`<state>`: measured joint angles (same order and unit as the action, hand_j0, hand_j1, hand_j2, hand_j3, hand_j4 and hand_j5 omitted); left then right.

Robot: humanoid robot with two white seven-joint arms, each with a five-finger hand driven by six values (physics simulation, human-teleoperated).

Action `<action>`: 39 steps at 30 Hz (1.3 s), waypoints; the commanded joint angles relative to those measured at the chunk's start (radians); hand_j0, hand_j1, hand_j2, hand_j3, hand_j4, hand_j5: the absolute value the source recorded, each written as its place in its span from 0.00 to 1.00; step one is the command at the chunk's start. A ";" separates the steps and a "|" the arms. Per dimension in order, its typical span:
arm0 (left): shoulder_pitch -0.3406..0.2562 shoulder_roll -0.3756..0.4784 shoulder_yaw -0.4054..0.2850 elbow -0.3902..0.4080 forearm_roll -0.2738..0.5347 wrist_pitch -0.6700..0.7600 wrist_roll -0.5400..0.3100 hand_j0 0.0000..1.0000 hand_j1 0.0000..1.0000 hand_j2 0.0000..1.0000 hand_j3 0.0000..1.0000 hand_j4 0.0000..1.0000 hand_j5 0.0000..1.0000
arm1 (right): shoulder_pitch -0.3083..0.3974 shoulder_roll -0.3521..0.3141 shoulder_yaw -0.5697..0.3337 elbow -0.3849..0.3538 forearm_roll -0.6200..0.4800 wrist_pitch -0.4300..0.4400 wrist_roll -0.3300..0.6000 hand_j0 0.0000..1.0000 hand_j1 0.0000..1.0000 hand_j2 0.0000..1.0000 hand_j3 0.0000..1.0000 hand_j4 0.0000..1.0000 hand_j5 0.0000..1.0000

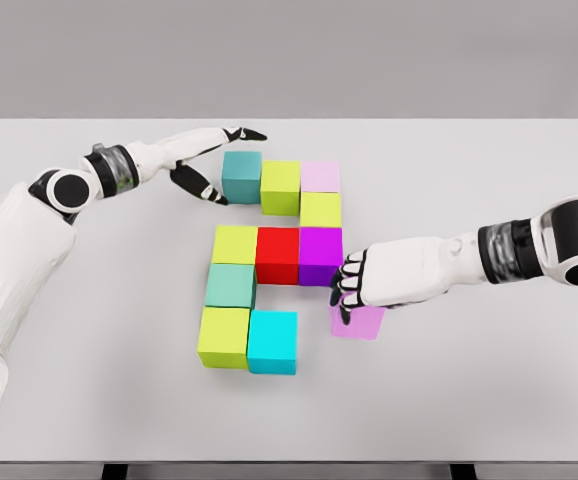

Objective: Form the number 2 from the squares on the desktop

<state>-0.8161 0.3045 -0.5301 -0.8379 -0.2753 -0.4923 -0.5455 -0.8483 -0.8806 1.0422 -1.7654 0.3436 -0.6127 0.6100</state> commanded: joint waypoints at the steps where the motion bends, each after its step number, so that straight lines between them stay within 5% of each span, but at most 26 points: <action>1: 0.000 0.001 -0.013 0.010 0.005 0.008 -0.001 1.00 1.00 1.00 1.00 1.00 1.00 | -0.002 -0.001 0.001 0.000 -0.005 0.002 0.001 0.94 0.94 0.94 0.94 0.94 0.94; 13: -0.061 -0.001 -0.088 0.097 0.007 0.009 -0.008 1.00 1.00 1.00 1.00 1.00 1.00 | -0.043 -0.040 -0.027 0.003 -0.100 0.002 0.001 1.00 1.00 1.00 1.00 1.00 1.00; 19: -0.081 0.005 -0.090 0.097 0.007 0.009 -0.034 1.00 1.00 1.00 1.00 1.00 1.00 | -0.028 -0.152 -0.099 0.026 -0.100 0.002 0.001 1.00 1.00 1.00 1.00 1.00 1.00; 24: -0.087 0.005 -0.093 0.109 0.007 0.041 -0.065 1.00 1.00 1.00 1.00 1.00 1.00 | 0.012 -0.100 -0.103 0.152 -0.089 0.002 0.001 1.00 1.00 1.00 1.00 1.00 1.00; 39: -0.091 0.011 -0.113 0.108 0.007 0.031 -0.065 1.00 1.00 1.00 1.00 1.00 1.00 | 0.071 -0.086 -0.073 0.075 -0.031 0.002 0.001 1.00 1.00 1.00 1.00 1.00 1.00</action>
<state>-0.9066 0.3157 -0.6423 -0.7308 -0.2743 -0.4639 -0.6112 -0.7777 -0.9654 0.9629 -1.6767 0.3125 -0.6132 0.6112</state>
